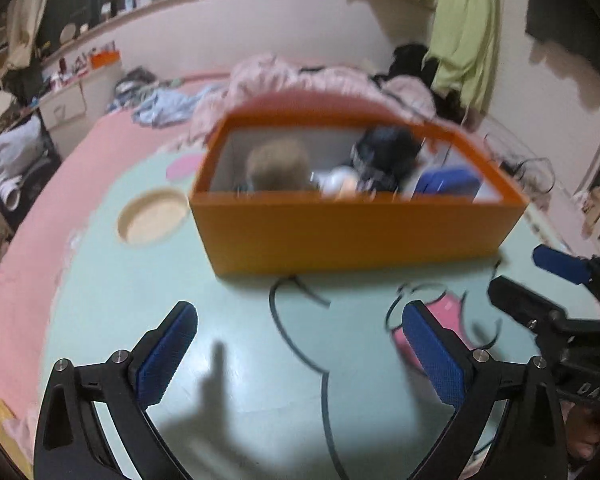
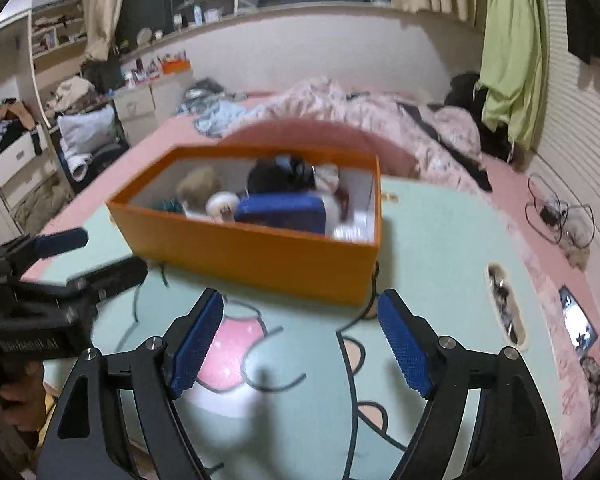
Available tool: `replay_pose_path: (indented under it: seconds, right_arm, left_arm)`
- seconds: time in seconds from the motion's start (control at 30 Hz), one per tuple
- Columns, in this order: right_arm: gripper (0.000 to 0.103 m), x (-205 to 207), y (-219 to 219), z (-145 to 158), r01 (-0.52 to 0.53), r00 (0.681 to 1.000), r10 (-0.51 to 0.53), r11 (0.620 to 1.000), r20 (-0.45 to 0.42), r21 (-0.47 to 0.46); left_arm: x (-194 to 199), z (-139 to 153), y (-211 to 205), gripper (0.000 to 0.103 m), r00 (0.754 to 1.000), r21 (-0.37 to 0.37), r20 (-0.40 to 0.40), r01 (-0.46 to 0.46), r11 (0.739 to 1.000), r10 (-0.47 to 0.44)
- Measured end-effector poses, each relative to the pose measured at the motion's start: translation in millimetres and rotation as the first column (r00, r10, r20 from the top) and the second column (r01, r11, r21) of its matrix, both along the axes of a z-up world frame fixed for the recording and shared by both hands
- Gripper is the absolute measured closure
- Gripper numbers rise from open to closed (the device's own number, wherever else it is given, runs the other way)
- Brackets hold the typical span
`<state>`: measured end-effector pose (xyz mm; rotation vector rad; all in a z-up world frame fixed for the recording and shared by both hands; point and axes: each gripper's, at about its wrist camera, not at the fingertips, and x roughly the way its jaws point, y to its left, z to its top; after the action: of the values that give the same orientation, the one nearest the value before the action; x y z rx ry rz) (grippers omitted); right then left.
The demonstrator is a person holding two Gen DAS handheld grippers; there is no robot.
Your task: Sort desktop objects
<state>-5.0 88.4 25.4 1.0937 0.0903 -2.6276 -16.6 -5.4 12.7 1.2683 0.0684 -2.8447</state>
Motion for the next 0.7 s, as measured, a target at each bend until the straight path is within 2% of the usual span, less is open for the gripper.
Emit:
replay_pose_path:
  seconds: [0.07,0.1,0.13,0.17,0.2,0.23,0.27,0.7]
  right_arm:
    - [0.023,-5,2,-8,0.003,0.999,-0.004,1.0,0.045,0.005]
    - [0.023,-7,3,-14,0.006,0.998,-0.007,1.0,0.067,0.014]
    - [0.023,-8,3,-21,0.008,0.996,-0.011,1.0,0.091,0.03]
    - [0.023,-9,5,-27,0.009,0.993,-0.014,0.999,0.113,0.044]
    - [0.013,-11,6,-34,0.008,0.99,-0.015,0.998,0.139,0.057]
    - [0.003,-12,6,-39,0.012,0.991,-0.023,0.996,0.129,0.087]
    - [0.0,-12,10,-40,0.009,0.991,-0.018,0.998,0.133,0.068]
    - [0.0,-17,16,-43,0.019,0.993,-0.026,0.998,0.118,0.066]
  left_arm:
    - [-3,-13,0,0.001,0.999,0.008,0.039,-0.018,1.0,0.018]
    - [-4,-18,1,0.0,0.998,-0.006,0.052,-0.021,1.0,0.021]
    - [-4,-21,5,0.0,0.998,-0.052,0.054,-0.023,0.998,0.026]
    - [-4,-21,7,0.0,0.998,-0.047,0.053,-0.013,0.999,0.015]
    - [-3,-21,8,0.0,0.999,-0.05,0.053,-0.006,0.999,0.008]
    - [-2,-21,9,0.0,0.999,-0.05,0.049,-0.002,0.999,0.004]
    - [-1,-21,10,0.0,0.999,-0.049,0.047,0.0,0.999,0.002]
    - [0,-22,8,0.0,0.999,-0.045,0.034,0.01,0.999,-0.008]
